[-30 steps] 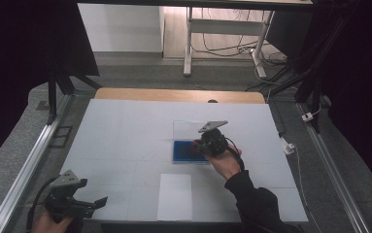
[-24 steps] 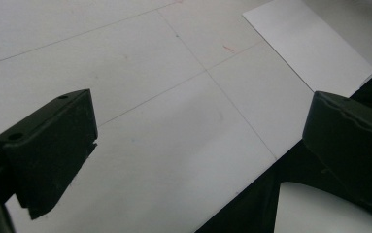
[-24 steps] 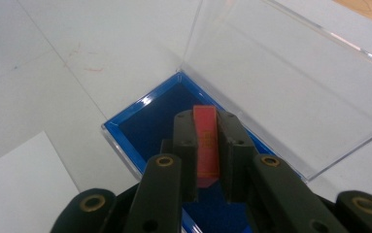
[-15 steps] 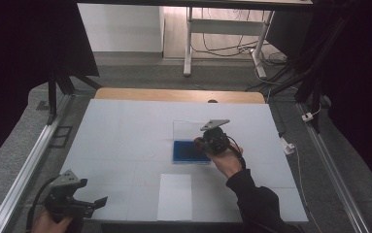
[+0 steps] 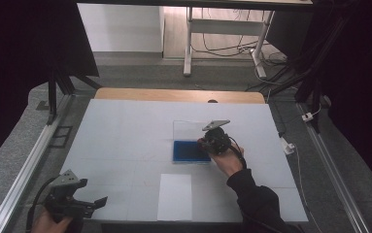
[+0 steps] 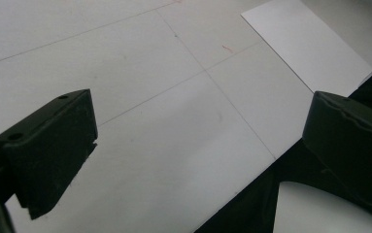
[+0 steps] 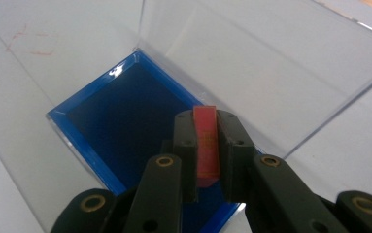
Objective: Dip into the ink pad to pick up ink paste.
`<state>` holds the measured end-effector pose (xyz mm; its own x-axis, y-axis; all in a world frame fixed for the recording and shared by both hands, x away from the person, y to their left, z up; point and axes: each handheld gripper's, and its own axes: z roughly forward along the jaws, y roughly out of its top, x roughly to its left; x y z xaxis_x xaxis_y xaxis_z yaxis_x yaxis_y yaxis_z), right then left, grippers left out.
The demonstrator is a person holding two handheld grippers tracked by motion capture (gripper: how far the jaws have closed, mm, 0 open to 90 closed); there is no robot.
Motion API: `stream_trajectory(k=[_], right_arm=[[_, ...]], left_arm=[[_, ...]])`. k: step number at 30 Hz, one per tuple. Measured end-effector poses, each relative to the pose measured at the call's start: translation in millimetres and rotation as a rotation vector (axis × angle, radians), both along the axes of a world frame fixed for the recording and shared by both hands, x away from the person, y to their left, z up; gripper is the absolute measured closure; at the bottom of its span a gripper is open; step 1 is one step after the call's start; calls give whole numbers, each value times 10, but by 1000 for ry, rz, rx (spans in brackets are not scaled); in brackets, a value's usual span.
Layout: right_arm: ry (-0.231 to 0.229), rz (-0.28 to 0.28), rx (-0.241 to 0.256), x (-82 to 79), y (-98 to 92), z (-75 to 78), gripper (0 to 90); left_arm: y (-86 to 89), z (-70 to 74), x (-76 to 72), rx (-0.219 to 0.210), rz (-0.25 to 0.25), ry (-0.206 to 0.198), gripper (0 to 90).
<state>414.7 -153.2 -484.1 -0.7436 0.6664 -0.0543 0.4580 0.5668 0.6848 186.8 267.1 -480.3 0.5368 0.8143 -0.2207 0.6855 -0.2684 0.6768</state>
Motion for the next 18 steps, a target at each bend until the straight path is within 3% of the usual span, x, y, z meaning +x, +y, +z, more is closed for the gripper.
stream_trajectory(k=[14,18], right_arm=[[12,-27,-9,28,-25,-47,802],[-37,-12,-76,-35,56,-52,802]], left_arm=[[-2,-2,4,-1,2,6,0],[-2,-5,10,-2,2,10,0]])
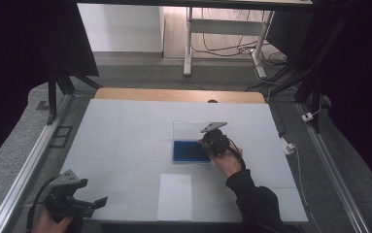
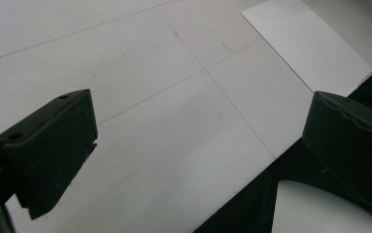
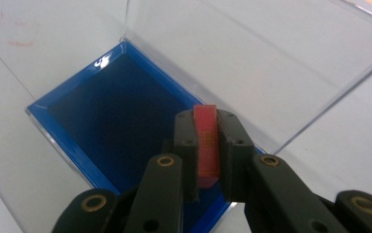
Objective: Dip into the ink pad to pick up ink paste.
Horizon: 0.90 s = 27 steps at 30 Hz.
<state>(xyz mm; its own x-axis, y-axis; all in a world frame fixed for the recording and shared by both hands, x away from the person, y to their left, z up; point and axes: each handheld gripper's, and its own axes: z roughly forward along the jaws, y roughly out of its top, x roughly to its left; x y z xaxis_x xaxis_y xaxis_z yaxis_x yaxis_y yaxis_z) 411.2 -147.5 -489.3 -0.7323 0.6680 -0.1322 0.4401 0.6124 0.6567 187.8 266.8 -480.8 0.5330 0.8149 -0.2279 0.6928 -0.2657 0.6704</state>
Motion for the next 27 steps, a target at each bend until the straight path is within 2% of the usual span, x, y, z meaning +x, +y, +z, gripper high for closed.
stream_trajectory(k=[3,8,12,13,19,21,27], right_arm=[[5,-1,9,10,-5,-4,802],[58,-22,87,76,-95,-16,803],[74,-26,121,106,-135,-29,804],[74,-26,121,106,-135,-29,804],[12,-10,32,23,-30,-20,803],[9,-10,32,20,-29,-22,803],[33,-18,73,50,-75,-23,801]], left_arm=[[4,-1,2,-2,-1,2,0],[4,-2,6,-4,-4,5,0],[8,-3,7,-5,-4,6,0],[8,-3,7,-6,-4,6,0],[2,-2,8,-1,-5,5,0],[-1,-3,7,0,-6,3,0],[5,-3,10,-5,-7,5,0]])
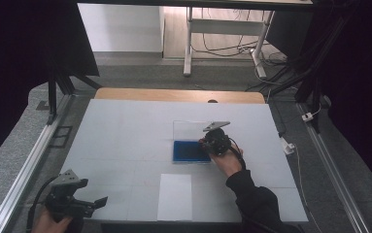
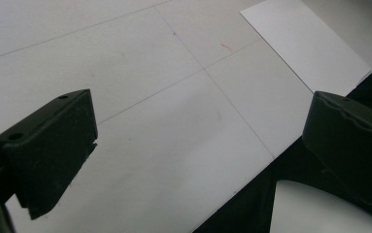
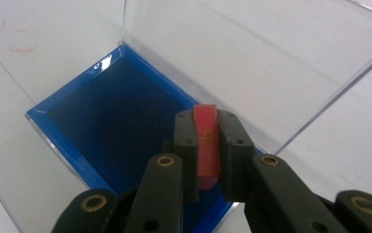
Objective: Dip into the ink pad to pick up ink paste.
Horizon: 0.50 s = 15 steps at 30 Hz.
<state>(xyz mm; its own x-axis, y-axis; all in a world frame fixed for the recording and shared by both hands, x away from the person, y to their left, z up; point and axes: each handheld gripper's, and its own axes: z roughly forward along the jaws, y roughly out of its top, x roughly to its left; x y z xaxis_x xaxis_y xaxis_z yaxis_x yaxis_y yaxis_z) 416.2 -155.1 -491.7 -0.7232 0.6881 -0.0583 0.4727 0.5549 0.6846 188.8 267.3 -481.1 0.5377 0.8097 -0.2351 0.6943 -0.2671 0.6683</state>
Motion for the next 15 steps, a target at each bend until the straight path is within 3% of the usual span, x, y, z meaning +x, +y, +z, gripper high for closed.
stream_trajectory(k=[8,9,15], right_arm=[[4,7,11,10,-22,24,797],[0,5,39,3,-29,50,797],[-15,13,82,-23,-31,165,797]], left_arm=[[-2,2,0,0,-1,-2,0],[-2,1,-1,-1,-1,-2,0],[-1,2,-3,0,-1,-4,0]])
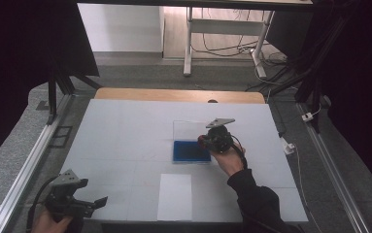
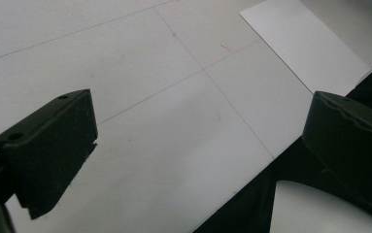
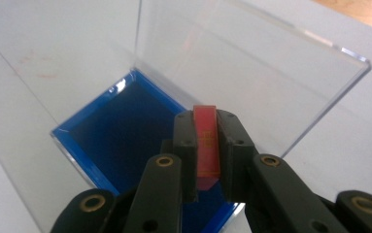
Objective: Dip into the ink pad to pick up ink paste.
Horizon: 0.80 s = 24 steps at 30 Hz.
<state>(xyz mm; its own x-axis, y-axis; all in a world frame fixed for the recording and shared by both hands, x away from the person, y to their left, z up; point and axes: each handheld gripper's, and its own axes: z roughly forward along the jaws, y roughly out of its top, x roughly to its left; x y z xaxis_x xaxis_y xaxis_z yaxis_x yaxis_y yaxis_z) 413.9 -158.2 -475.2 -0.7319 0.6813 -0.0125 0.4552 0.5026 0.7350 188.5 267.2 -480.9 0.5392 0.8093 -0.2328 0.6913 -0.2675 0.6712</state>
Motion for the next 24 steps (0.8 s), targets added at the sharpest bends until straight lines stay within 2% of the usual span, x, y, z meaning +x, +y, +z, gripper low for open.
stream_trajectory(k=[7,13,24], right_arm=[[6,34,14,-33,92,26,797],[35,86,17,-66,236,-14,797],[37,148,-5,-135,473,-130,797]], left_arm=[[-3,0,1,2,1,0,0],[-3,0,1,3,1,1,0],[-3,0,1,3,1,0,0]])
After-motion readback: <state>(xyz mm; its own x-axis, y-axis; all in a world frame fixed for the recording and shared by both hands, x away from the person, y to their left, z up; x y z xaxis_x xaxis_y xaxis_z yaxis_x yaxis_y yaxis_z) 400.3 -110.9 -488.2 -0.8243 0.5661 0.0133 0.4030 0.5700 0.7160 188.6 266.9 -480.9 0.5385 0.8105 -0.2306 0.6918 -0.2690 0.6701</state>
